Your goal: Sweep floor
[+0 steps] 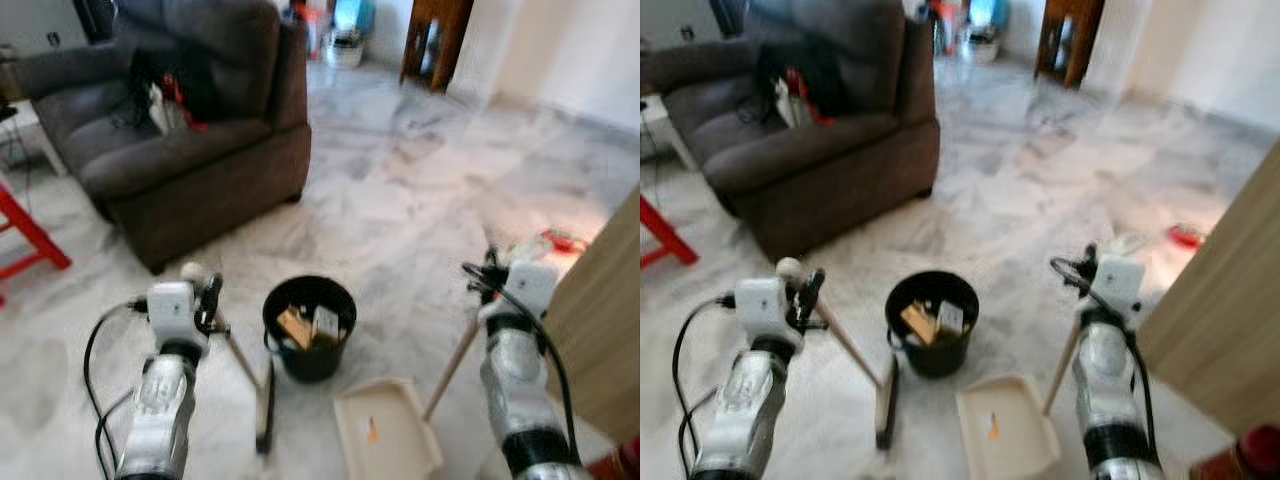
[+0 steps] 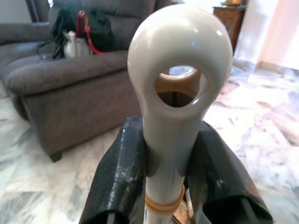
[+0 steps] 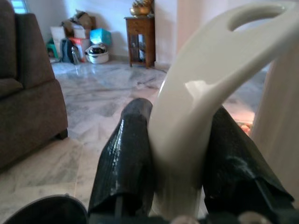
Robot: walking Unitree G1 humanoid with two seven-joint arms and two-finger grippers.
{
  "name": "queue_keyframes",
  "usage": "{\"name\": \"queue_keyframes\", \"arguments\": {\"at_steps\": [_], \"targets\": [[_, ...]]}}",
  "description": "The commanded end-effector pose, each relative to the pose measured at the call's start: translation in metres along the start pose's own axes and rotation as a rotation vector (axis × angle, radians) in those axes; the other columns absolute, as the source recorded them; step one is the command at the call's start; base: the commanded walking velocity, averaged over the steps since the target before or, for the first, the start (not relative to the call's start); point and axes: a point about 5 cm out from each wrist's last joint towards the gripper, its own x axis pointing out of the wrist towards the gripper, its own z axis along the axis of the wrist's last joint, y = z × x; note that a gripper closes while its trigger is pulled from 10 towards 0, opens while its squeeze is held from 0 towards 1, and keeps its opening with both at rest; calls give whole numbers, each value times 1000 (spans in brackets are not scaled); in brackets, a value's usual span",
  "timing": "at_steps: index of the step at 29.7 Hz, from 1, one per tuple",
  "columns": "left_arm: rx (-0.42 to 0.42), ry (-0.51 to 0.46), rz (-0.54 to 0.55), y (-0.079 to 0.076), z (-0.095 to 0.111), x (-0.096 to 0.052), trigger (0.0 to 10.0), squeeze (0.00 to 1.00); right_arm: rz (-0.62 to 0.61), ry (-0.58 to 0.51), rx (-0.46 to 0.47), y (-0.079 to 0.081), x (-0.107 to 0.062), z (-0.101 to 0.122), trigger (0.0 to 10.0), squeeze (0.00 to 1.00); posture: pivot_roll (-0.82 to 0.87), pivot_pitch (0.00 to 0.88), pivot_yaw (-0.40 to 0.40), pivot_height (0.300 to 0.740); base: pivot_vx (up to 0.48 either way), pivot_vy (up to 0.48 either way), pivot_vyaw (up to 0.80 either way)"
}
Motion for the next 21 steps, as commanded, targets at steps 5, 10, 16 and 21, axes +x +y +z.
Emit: {"name": "queue_keyframes", "arguments": {"at_steps": [5, 10, 16, 21], "targets": [[11, -37, -13, -1, 8, 5, 10000, 0, -4, -48, 3, -1, 6, 11, 10000, 0, -55, 0, -17, 740, -269, 0, 0], [10, -38, -10, -2, 8, 6, 10000, 0, -5, -48, 2, -4, 6, 11, 10000, 0, -60, 0, -22, 740, -53, 0, 0], [14, -31, -3, -2, 6, 6, 10000, 0, -10, -50, -9, -6, 7, 12, 10000, 0, -61, 0, -26, 740, 0, 0, 0], [14, -33, -1, -1, 6, 7, 10000, 0, 10, -63, -33, -4, 7, 14, 10000, 0, -64, 0, -29, 740, 0, 0, 300]]}}
